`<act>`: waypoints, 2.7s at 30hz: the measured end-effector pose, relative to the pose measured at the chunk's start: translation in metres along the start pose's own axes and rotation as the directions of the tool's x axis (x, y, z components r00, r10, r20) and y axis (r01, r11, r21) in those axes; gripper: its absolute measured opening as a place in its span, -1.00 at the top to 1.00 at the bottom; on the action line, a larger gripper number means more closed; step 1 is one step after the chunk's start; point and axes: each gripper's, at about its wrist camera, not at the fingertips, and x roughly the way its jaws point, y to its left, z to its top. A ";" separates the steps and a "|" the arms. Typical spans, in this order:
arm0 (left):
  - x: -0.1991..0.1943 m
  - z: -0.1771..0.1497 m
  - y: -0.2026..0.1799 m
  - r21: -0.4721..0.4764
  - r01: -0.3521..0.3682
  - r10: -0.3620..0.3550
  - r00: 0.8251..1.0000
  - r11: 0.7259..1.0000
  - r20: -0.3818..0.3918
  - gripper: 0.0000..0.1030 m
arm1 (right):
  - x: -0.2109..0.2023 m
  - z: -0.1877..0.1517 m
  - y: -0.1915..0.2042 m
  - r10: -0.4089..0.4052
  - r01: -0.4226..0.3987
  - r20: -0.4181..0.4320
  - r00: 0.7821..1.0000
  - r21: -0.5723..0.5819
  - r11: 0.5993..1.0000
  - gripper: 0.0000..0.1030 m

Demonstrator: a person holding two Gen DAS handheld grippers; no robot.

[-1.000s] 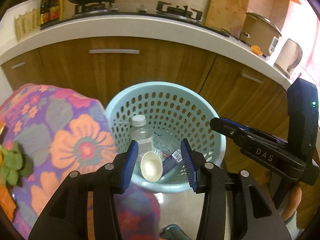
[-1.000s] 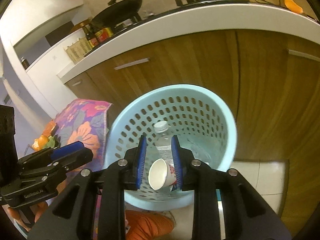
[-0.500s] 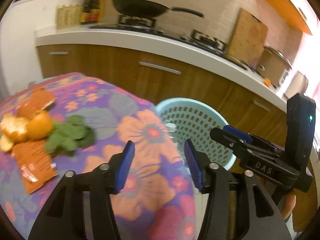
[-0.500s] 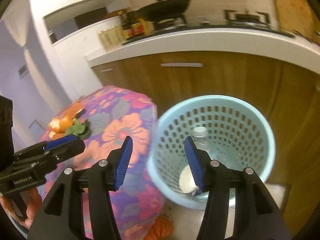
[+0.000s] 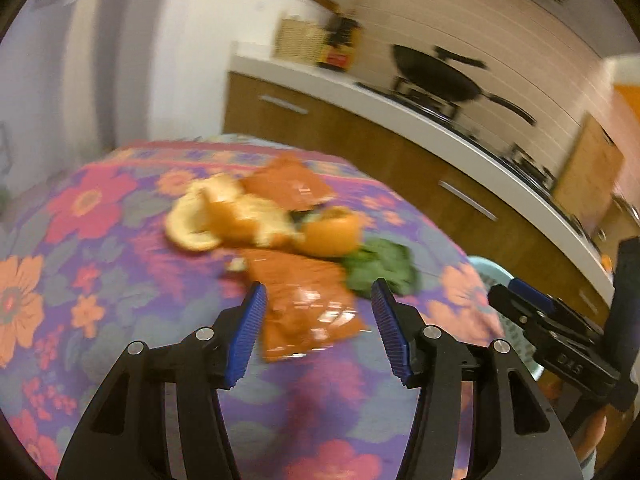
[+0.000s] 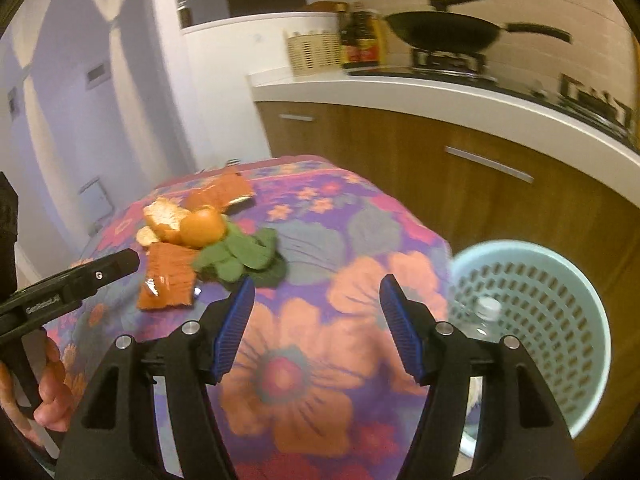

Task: Collect trash
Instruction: 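Move the left tool to the orange wrapper while the right tool reaches the bok choy, then close the left tool on the orange wrapper while the right tool grips the bok choy, then carry wrapper and bok choy over the wastebasket and open both tools to drop them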

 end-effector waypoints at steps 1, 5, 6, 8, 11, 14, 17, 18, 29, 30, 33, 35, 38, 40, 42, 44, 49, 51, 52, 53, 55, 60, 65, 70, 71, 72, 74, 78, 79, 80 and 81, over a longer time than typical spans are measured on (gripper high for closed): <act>0.002 0.000 0.009 -0.028 0.009 -0.009 1.000 1.000 -0.005 -0.03 | 0.006 0.003 0.008 -0.001 0.000 -0.003 1.000 -0.022 1.000 -0.19; 0.010 0.000 0.032 -0.113 0.051 -0.054 0.998 0.992 -0.022 0.01 | 0.022 0.010 0.030 0.004 -0.005 -0.012 1.000 -0.076 0.997 -0.19; 0.012 0.002 0.035 -0.128 0.065 -0.069 0.997 0.990 -0.030 0.01 | 0.025 0.011 0.033 0.003 -0.005 -0.015 1.000 -0.085 0.996 -0.19; 0.015 0.003 0.034 -0.124 0.066 -0.072 0.997 0.990 -0.043 0.01 | 0.032 0.014 0.040 0.002 -0.004 -0.021 1.000 -0.100 0.995 -0.19; 0.027 0.004 0.028 -0.120 0.077 -0.088 0.992 0.990 -0.087 0.01 | 0.040 0.019 0.047 -0.011 0.009 -0.016 1.000 -0.120 0.993 -0.19; 0.041 0.006 0.022 -0.122 0.085 -0.101 0.987 0.989 -0.126 0.01 | 0.048 0.024 0.046 -0.023 0.021 -0.014 1.000 -0.112 0.993 -0.19; 0.054 0.007 0.017 -0.116 0.063 -0.082 0.983 0.991 -0.163 0.20 | 0.054 0.028 0.045 -0.022 0.019 -0.026 0.999 -0.103 0.994 -0.19; 0.055 0.007 0.017 -0.113 0.052 -0.070 0.985 0.992 -0.161 0.27 | 0.056 0.029 0.045 -0.018 0.015 -0.030 0.999 -0.105 0.994 -0.19; 0.045 0.008 0.018 -0.137 0.124 -0.137 0.986 0.983 -0.093 0.67 | 0.085 0.032 0.060 -0.002 -0.025 -0.139 0.990 -0.194 0.981 -0.24; 0.039 0.007 0.019 -0.145 0.130 -0.141 0.988 0.981 -0.064 0.71 | 0.086 0.031 0.062 0.001 -0.030 -0.145 0.989 -0.200 0.979 -0.25; 0.029 0.004 0.024 -0.163 0.128 -0.134 0.991 0.978 -0.024 0.77 | 0.090 0.031 0.065 0.011 -0.047 -0.166 0.986 -0.211 0.976 -0.33; 0.026 0.004 0.024 -0.159 0.119 -0.123 0.992 0.980 -0.013 0.78 | 0.095 0.033 0.067 0.007 -0.046 -0.182 0.983 -0.211 0.976 -0.34; 0.019 0.005 0.019 -0.131 0.091 -0.090 0.996 0.987 0.010 0.79 | 0.107 0.036 0.069 0.016 -0.064 -0.227 0.974 -0.204 0.977 -0.34; 0.014 0.005 0.017 -0.116 0.072 -0.069 0.997 0.991 0.027 0.79 | 0.113 0.034 0.071 0.004 -0.058 -0.254 0.967 -0.208 0.976 -0.33; 0.012 0.004 0.019 -0.120 0.076 -0.072 0.997 0.990 0.032 0.79 | 0.113 0.032 0.072 0.005 -0.063 -0.262 0.965 -0.215 0.975 -0.03; 0.009 0.005 0.022 -0.133 0.083 -0.078 0.996 0.988 0.040 0.80 | 0.111 0.030 0.075 0.026 -0.086 -0.262 0.965 -0.221 0.971 0.29; -0.002 0.006 0.031 -0.157 0.096 -0.085 0.993 0.983 0.079 0.81 | 0.097 0.023 0.083 -0.006 -0.049 -0.214 0.977 -0.251 0.967 0.69; -0.006 0.006 0.031 -0.165 0.100 -0.084 0.992 0.981 0.098 0.81 | 0.090 0.022 0.080 -0.027 -0.018 -0.186 0.982 -0.232 0.973 0.71; -0.008 0.007 0.031 -0.167 0.103 -0.086 0.990 0.981 0.108 0.81 | 0.085 0.022 0.078 -0.033 -0.005 -0.169 0.985 -0.216 0.976 0.71; -0.009 0.007 0.031 -0.168 0.110 -0.092 0.989 0.980 0.114 0.81 | 0.078 0.021 0.073 -0.037 0.008 -0.145 0.989 -0.193 0.981 0.71; -0.011 0.007 0.029 -0.162 0.125 -0.106 0.987 0.979 0.122 0.81 | 0.066 0.020 0.067 -0.035 0.017 -0.112 0.993 -0.155 0.988 0.72; -0.018 0.008 0.017 -0.110 0.206 -0.192 0.974 0.972 0.122 0.81 | 0.036 0.015 0.047 -0.037 0.034 -0.043 0.998 -0.073 0.997 0.72; -0.027 0.008 -0.006 -0.048 0.273 -0.266 0.957 0.961 0.117 0.81 | 0.009 0.010 0.022 -0.053 0.053 0.010 0.999 -0.013 0.999 0.72; -0.029 0.010 -0.043 0.027 0.311 -0.312 0.946 0.950 0.088 0.81 | -0.020 0.005 -0.020 -0.072 0.066 0.063 0.995 0.087 0.994 0.72; -0.029 0.009 -0.048 0.040 0.313 -0.315 0.945 0.949 0.083 0.81 | -0.027 0.003 -0.032 -0.084 0.075 0.075 0.994 0.114 0.991 0.72; -0.027 0.010 -0.059 0.062 0.314 -0.318 0.945 0.947 0.074 0.81 | -0.031 0.002 -0.040 -0.093 0.082 0.079 0.993 0.129 0.988 0.72; -0.023 0.009 -0.077 0.092 0.325 -0.330 0.942 0.941 0.055 0.81 | -0.038 -0.003 -0.058 -0.117 0.103 0.083 0.990 0.156 0.982 0.72; -0.011 0.008 -0.118 0.154 0.354 -0.360 0.933 0.923 0.012 0.81 | -0.051 -0.013 -0.098 -0.185 0.167 0.075 0.980 0.203 0.965 0.72; -0.008 0.009 -0.126 0.167 0.361 -0.366 0.930 0.918 0.004 0.81 | -0.053 -0.015 -0.106 -0.190 0.171 0.071 0.979 0.215 0.961 0.72; -0.004 0.009 -0.140 0.189 0.370 -0.376 0.927 0.910 -0.009 0.81 | -0.055 -0.018 -0.117 -0.201 0.182 0.063 0.978 0.233 0.955 0.72; 0.001 0.009 -0.153 0.210 0.379 -0.383 0.923 0.901 -0.022 0.81 | -0.055 -0.021 -0.124 -0.210 0.190 0.058 0.976 0.244 0.951 0.72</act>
